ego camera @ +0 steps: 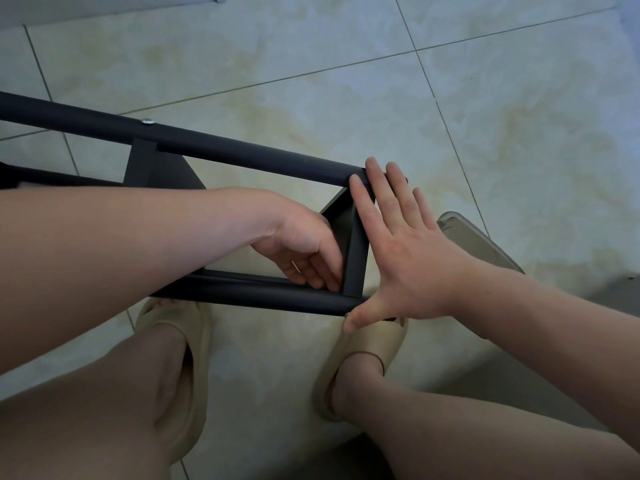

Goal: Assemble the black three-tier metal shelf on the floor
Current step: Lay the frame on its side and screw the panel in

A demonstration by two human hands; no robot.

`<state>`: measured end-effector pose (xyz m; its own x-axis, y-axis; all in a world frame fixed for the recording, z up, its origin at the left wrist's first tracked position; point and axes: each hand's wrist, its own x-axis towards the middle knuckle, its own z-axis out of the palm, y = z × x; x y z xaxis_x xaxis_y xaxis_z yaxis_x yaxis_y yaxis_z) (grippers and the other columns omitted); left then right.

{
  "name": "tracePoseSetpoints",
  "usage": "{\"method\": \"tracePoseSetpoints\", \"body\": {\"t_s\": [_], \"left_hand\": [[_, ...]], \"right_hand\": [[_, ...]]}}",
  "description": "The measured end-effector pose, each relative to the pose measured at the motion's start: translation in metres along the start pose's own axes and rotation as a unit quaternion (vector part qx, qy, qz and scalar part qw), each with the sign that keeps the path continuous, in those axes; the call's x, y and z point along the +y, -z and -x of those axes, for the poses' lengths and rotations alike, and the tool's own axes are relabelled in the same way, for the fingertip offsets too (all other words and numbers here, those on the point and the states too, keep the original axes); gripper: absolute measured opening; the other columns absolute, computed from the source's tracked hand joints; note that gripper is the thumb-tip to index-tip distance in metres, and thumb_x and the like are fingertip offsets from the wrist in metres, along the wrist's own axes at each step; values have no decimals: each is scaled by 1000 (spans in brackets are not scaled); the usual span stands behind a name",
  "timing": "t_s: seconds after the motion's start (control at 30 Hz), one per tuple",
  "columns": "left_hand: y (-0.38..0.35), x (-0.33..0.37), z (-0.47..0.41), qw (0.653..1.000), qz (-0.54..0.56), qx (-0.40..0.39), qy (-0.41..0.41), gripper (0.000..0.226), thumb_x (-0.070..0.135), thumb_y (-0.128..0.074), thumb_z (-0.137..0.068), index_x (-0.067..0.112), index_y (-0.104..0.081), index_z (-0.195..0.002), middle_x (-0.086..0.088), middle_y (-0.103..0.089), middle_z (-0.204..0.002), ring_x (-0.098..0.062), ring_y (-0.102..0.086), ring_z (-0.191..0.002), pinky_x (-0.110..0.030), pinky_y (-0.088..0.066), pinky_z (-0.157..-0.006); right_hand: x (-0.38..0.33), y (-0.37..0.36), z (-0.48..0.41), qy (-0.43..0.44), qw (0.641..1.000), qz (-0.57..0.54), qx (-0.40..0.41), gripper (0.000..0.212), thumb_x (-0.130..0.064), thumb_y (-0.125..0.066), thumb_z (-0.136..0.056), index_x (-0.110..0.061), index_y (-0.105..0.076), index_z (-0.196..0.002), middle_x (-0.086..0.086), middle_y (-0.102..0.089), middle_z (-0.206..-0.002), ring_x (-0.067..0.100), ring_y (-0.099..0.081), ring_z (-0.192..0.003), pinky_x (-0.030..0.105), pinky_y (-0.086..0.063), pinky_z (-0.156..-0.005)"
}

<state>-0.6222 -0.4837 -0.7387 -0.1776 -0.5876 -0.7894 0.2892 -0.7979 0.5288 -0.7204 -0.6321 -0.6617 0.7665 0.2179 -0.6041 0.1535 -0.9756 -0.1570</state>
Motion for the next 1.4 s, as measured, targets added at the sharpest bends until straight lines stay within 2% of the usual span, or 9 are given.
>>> {"method": "tracePoseSetpoints", "body": {"t_s": [0.27, 0.43, 0.57, 0.7, 0.87, 1.03, 1.13, 1.23, 1.4], "left_hand": [[2, 1, -2, 1000, 7, -5, 5, 12, 5, -68, -88, 14, -73, -82, 0, -73, -77, -10, -60, -65, -22, -50, -68], [2, 0, -1, 999, 29, -19, 9, 10, 3, -65, -90, 11, -71, -88, -2, -71, -79, -10, -59, -68, -22, -50, -69], [2, 0, -1, 999, 25, -18, 13, 8, 12, -64, -92, 13, -72, -90, 1, -72, -79, -11, -58, -68, -24, -49, -71], [1, 1, -4, 1000, 26, -13, 10, 14, 6, -64, -93, 13, -71, -83, 1, -70, -73, -9, -58, -64, -23, -50, -69], [5, 5, -3, 1000, 23, -18, 10, 12, -2, -63, -90, 8, -70, -89, -2, -71, -77, -11, -59, -68, -23, -50, -73], [5, 6, -3, 999, -23, -17, 24, 10, 12, -65, -92, 17, -73, -88, 2, -74, -81, -11, -59, -69, -28, -48, -76], [5, 8, -4, 999, -31, -11, 24, 12, 9, -67, -90, 17, -72, -83, 2, -73, -77, -9, -56, -66, -25, -46, -73], [5, 9, -3, 999, -33, -18, 24, 10, 4, -68, -88, 13, -71, -88, 4, -72, -73, -8, -57, -65, -22, -46, -72], [5, 8, -1, 999, -36, -23, 26, 9, 12, -64, -92, 16, -72, -92, 3, -74, -82, -12, -58, -72, -29, -46, -79]], "right_hand": [[0, 0, 0, 2, 1000, -1, 7, 160, -102, -47, -42, -21, 40, -149, 0, 53, -151, 24, 49, -140, 50, 19, -119], [1, 0, 0, 8, 999, 36, 25, 158, -105, -38, -45, -15, 37, -150, 8, 49, -154, 27, 47, -141, 47, 25, -117], [2, 1, 0, 24, 998, 55, 36, 158, -106, -34, -48, -8, 33, -152, 15, 44, -156, 29, 42, -144, 44, 22, -120], [3, 1, -1, 31, 998, 48, 35, 156, -105, -32, -49, -9, 34, -152, 16, 44, -156, 28, 42, -144, 43, 21, -121], [3, 0, -1, 31, 998, 49, 35, 156, -106, -30, -48, -9, 34, -152, 16, 44, -156, 28, 42, -144, 42, 22, -120], [3, -1, -1, 33, 998, 46, 39, 155, -106, -29, -48, -10, 34, -152, 15, 44, -156, 28, 43, -144, 42, 22, -120], [3, -1, -1, 34, 998, 45, 41, 156, -106, -31, -48, -9, 33, -152, 16, 43, -156, 28, 42, -145, 43, 21, -121], [3, -1, -1, 32, 998, 48, 40, 157, -106, -32, -48, -9, 33, -152, 15, 44, -156, 28, 43, -144, 43, 21, -121], [3, -1, -2, 32, 998, 43, 36, 156, -106, -33, -48, -10, 35, -151, 15, 45, -156, 28, 43, -144, 45, 19, -122]]}}
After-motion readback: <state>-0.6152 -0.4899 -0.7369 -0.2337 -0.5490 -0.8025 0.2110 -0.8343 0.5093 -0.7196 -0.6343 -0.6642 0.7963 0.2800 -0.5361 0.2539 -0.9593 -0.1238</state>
